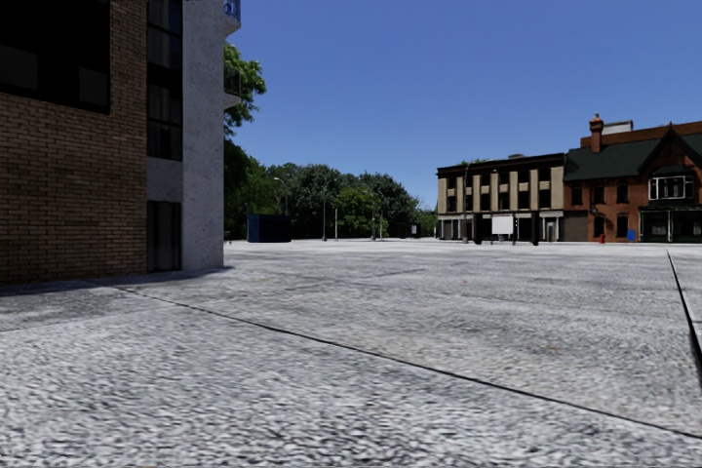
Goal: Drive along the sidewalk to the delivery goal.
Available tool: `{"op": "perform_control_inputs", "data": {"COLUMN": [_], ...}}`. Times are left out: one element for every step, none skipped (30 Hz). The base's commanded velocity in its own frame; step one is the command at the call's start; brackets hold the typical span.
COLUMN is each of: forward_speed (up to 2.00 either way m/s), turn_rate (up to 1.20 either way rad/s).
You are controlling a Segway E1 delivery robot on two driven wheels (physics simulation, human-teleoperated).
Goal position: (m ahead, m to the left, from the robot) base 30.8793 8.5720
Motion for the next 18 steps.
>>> {"op": "perform_control_inputs", "data": {"forward_speed": [2.00, 2.00, 2.00, 2.00, 2.00, 2.00, 2.00, 2.00, 2.00, 2.00, 2.00, 2.00, 2.00, 2.00, 2.00, 2.00, 2.00, 2.00], "turn_rate": [0.00, 0.00, 0.00, 0.00, 0.00, 0.00, 0.00, 0.00, 0.00, 0.00, 0.00, 0.00, 0.00, 0.00, 0.00, 0.00, 0.00, 0.00]}}
